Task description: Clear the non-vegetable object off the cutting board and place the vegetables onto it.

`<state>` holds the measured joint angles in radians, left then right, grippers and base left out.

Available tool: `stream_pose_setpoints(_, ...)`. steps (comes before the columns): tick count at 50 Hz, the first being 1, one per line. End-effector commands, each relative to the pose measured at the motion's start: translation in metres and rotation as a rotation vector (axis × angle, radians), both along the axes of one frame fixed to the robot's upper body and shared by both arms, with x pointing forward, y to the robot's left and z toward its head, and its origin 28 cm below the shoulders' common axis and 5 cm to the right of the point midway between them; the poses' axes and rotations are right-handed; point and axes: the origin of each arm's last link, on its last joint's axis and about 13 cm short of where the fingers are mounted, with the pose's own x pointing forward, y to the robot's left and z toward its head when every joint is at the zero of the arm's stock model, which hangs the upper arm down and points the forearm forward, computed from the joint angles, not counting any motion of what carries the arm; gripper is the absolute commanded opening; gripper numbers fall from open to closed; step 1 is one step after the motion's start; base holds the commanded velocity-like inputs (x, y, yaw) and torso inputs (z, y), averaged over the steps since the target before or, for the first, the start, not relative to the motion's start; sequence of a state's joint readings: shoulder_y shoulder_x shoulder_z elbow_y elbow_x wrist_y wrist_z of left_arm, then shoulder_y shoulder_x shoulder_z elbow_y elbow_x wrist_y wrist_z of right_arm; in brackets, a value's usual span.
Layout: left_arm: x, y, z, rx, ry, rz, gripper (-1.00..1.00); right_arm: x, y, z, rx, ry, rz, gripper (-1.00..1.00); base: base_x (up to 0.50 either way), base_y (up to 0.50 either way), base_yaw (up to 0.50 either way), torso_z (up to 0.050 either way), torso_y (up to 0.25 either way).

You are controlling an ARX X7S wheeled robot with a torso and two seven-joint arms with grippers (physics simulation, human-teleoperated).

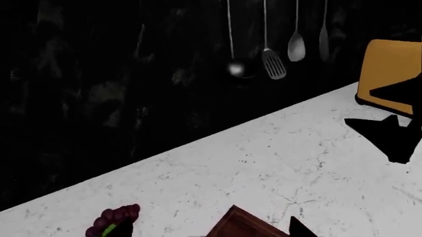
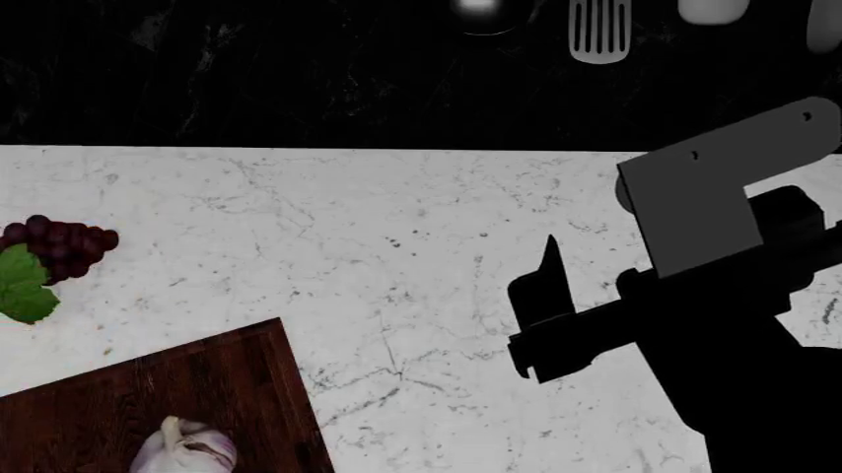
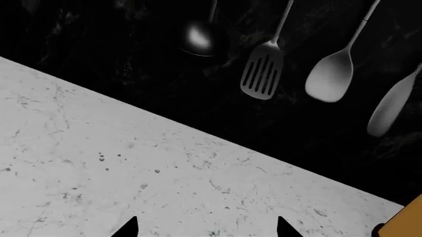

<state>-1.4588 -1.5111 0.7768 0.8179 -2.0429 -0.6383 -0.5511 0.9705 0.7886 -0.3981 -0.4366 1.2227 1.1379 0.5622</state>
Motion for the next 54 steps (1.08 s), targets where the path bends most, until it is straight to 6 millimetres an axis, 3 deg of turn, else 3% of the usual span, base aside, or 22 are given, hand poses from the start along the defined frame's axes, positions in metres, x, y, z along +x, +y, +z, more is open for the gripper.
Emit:
stream_pose_setpoints(1,-0.003,-0.006,0.004,-0.149,-0.159,0.068,1.0,-0.021,0.001,0.011,-0.033,-0.067,-0.012,1.0,0.0,0.0,0.0,0.0,0.0)
stream_pose_setpoints(10,0.003,-0.009,-0.004,-0.209,-0.201,0.074,1.0,-0.086,0.012,0.045,-0.01,-0.242,0.012,1.0,0.0,0.0,0.0,0.0,0.0)
stream_pose_setpoints(25,0.009,-0.011,-0.017,-0.243,-0.276,0.115,1.0,-0.152,0.031,0.052,0.052,-0.35,0.025,1.0,0.0,0.0,0.0,0.0,0.0)
stream_pose_setpoints(36,-0.017,-0.028,-0.002,-0.295,-0.329,0.078,1.0,-0.176,0.025,0.07,0.054,-0.475,0.017,1.0,0.0,0.0,0.0,0.0,0.0)
stream_pose_setpoints(46,-0.023,-0.029,0.013,-0.361,-0.452,0.074,1.0,-0.188,0.023,0.082,0.075,-0.578,0.013,1.0,0.0,0.0,0.0,0.0,0.0)
stream_pose_setpoints(54,-0.045,-0.03,0.034,-0.336,-0.508,0.083,1.0,-0.199,0.025,0.091,0.071,-0.632,0.034,1.0,0.0,0.0,0.0,0.0,0.0)
